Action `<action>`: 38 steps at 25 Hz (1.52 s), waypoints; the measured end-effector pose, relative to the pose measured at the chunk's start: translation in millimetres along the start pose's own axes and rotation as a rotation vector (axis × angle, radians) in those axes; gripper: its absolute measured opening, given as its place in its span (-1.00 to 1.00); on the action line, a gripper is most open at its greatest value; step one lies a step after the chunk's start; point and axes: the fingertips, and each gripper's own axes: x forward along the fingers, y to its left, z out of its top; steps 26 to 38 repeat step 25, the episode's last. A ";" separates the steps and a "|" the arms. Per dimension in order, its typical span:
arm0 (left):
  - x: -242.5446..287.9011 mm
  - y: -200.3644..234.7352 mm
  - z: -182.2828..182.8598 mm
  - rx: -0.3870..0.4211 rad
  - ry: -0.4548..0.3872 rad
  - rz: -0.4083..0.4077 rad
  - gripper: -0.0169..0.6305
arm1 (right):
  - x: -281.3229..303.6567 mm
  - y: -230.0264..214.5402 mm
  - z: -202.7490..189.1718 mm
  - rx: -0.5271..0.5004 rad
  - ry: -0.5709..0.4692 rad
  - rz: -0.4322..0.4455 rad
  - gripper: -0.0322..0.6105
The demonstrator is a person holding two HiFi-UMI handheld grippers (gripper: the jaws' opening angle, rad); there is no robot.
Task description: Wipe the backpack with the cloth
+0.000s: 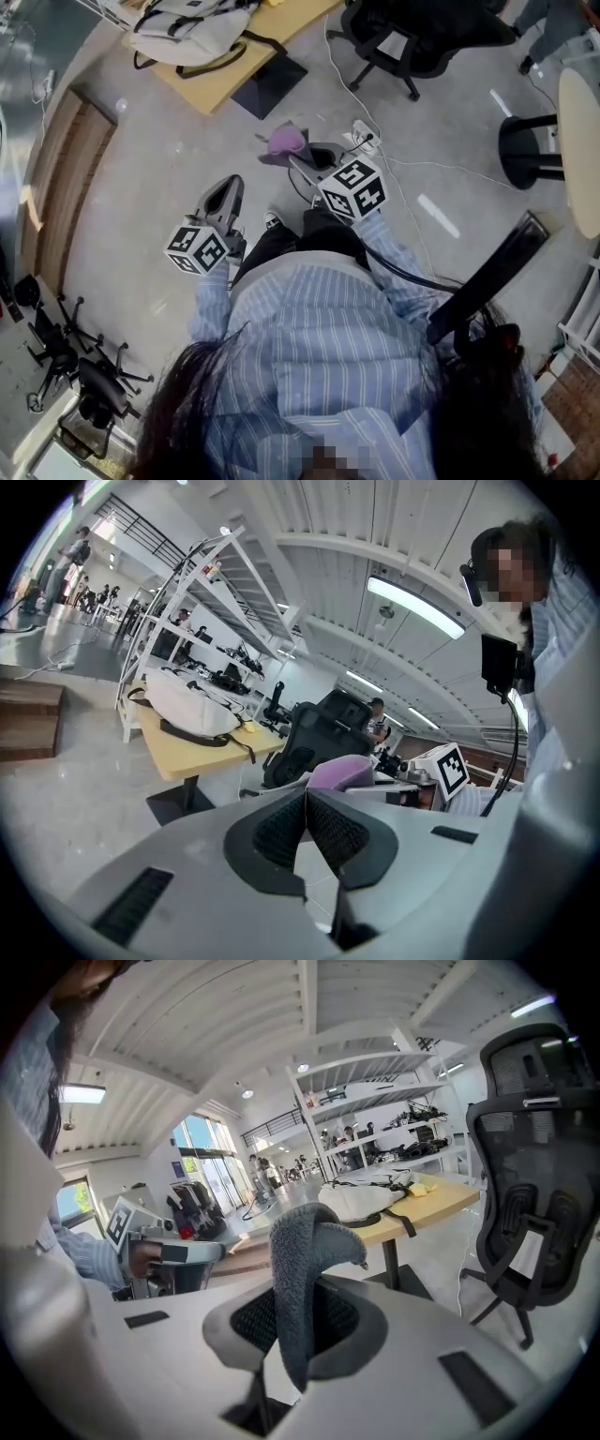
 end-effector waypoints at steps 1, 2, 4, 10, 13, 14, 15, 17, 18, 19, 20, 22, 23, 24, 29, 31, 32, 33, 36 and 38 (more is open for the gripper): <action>-6.6 3.1 -0.9 0.007 0.004 -0.006 -0.93 | 3.0 6.6 -0.6 0.011 -0.003 -0.005 -0.77; -13.5 6.5 -2.0 0.014 0.009 -0.013 -0.93 | 6.4 13.5 -1.4 0.020 -0.005 -0.010 -0.77; -24.3 12.6 -4.0 0.022 0.015 -0.026 -0.93 | 12.4 23.7 -3.2 0.027 -0.005 -0.023 -0.77; -39.4 23.5 -11.5 0.022 0.018 -0.057 -0.93 | 23.4 39.6 -10.7 0.038 -0.002 -0.049 -0.77; -43.5 24.9 -13.0 0.023 0.021 -0.071 -0.93 | 27.0 45.9 -13.3 0.044 0.000 -0.051 -0.77; -44.4 26.0 -12.9 0.024 0.022 -0.074 -0.93 | 28.4 47.3 -13.4 0.045 0.000 -0.052 -0.77; -46.1 27.9 -12.5 0.025 0.023 -0.077 -0.93 | 30.2 49.4 -13.2 0.045 0.001 -0.054 -0.77; -51.2 32.8 -11.3 0.024 0.022 -0.079 -0.93 | 34.5 55.7 -12.7 0.045 0.004 -0.055 -0.77; -53.8 35.3 -10.5 0.023 0.020 -0.080 -0.93 | 36.6 58.6 -12.4 0.044 0.005 -0.055 -0.77; -55.9 37.4 -9.7 0.023 0.019 -0.081 -0.93 | 38.4 60.9 -11.9 0.043 0.006 -0.055 -0.77; -57.3 39.1 -8.9 0.023 0.017 -0.081 -0.93 | 40.1 62.3 -11.2 0.042 0.005 -0.056 -0.77; -59.6 42.2 -8.1 0.023 0.016 -0.080 -0.93 | 43.3 63.7 -10.0 0.042 0.005 -0.057 -0.77; -61.2 44.0 -8.1 0.022 0.015 -0.077 -0.93 | 45.2 64.5 -9.8 0.043 0.005 -0.056 -0.77; -63.0 46.0 -8.3 0.021 0.015 -0.074 -0.93 | 47.3 65.5 -9.8 0.044 0.006 -0.055 -0.77; -65.0 48.0 -8.6 0.020 0.014 -0.070 -0.93 | 49.5 66.7 -9.9 0.045 0.007 -0.053 -0.77; -65.0 48.0 -8.6 0.020 0.014 -0.070 -0.93 | 49.5 66.7 -9.9 0.045 0.007 -0.053 -0.77; -65.0 48.0 -8.6 0.020 0.014 -0.070 -0.93 | 49.5 66.7 -9.9 0.045 0.007 -0.053 -0.77; -65.0 48.0 -8.6 0.020 0.014 -0.070 -0.93 | 49.5 66.7 -9.9 0.045 0.007 -0.053 -0.77; -65.0 48.0 -8.6 0.020 0.014 -0.070 -0.93 | 49.5 66.7 -9.9 0.045 0.007 -0.053 -0.77; -65.0 48.0 -8.6 0.020 0.014 -0.070 -0.93 | 49.5 66.7 -9.9 0.045 0.007 -0.053 -0.77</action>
